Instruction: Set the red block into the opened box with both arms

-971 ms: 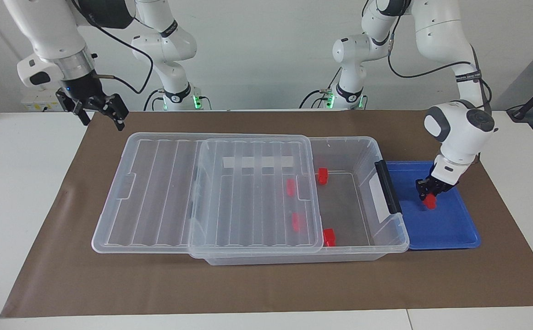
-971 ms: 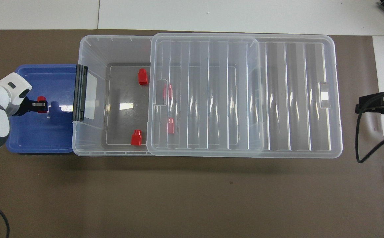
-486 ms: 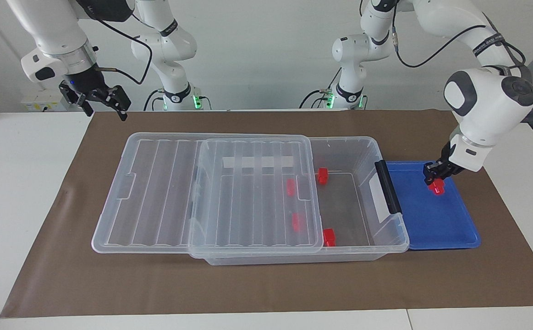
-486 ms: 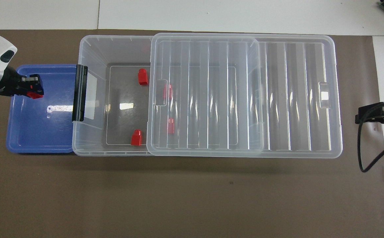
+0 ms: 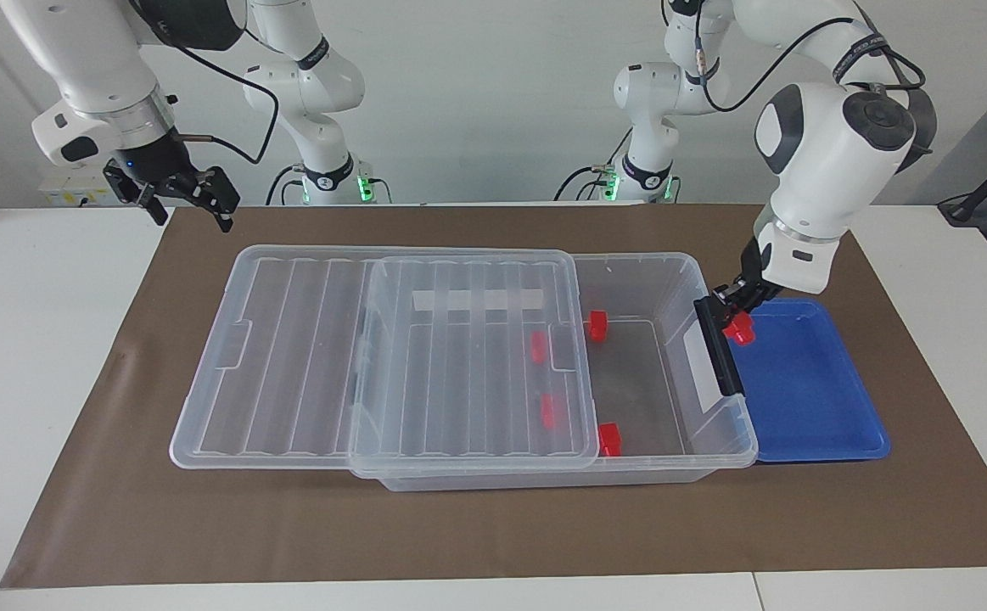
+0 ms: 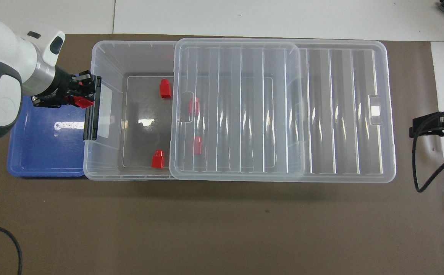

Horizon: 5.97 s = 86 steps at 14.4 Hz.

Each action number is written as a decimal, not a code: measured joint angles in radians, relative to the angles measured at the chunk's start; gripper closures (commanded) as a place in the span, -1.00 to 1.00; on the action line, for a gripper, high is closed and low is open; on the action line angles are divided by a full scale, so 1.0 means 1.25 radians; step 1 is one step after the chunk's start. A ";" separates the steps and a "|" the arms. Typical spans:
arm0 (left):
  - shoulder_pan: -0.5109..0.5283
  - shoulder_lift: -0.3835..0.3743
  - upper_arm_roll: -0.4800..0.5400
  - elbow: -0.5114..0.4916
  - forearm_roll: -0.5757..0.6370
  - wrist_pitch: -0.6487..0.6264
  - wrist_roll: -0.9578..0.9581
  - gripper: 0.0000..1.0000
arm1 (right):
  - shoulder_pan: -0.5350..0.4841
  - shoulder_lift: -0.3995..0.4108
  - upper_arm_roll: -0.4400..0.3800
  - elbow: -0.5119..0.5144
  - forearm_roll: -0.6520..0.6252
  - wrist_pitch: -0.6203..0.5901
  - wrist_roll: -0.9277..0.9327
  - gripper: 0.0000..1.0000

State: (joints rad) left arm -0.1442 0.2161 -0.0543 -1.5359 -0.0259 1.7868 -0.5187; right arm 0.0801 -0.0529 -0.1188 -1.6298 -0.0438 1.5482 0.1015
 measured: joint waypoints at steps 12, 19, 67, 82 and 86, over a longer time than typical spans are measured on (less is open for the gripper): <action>-0.123 0.038 -0.002 -0.241 0.015 0.349 -0.078 1.00 | -0.006 0.000 0.000 0.000 0.000 0.000 0.000 -1.00; -0.131 0.114 0.011 -0.306 0.062 0.506 -0.083 1.00 | -0.014 0.000 -0.003 0.000 0.000 0.000 -0.001 -1.00; 0.087 -0.197 0.045 -0.065 0.069 -0.163 0.379 -1.00 | -0.111 0.075 -0.008 -0.114 0.009 0.346 -0.309 1.00; 0.089 -0.206 0.033 -0.068 -0.002 -0.157 0.385 -1.00 | -0.047 0.245 0.007 -0.077 0.153 0.540 -0.308 1.00; 0.089 -0.206 0.033 -0.068 -0.002 -0.157 0.385 -1.00 | 0.001 0.247 0.007 -0.076 0.153 0.540 -0.261 1.00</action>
State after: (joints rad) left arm -0.0331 -0.0411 -0.0131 -1.6211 -0.0286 1.5906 -0.0377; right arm 0.0819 0.2554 -0.1100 -1.7249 0.1474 2.2231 -0.2242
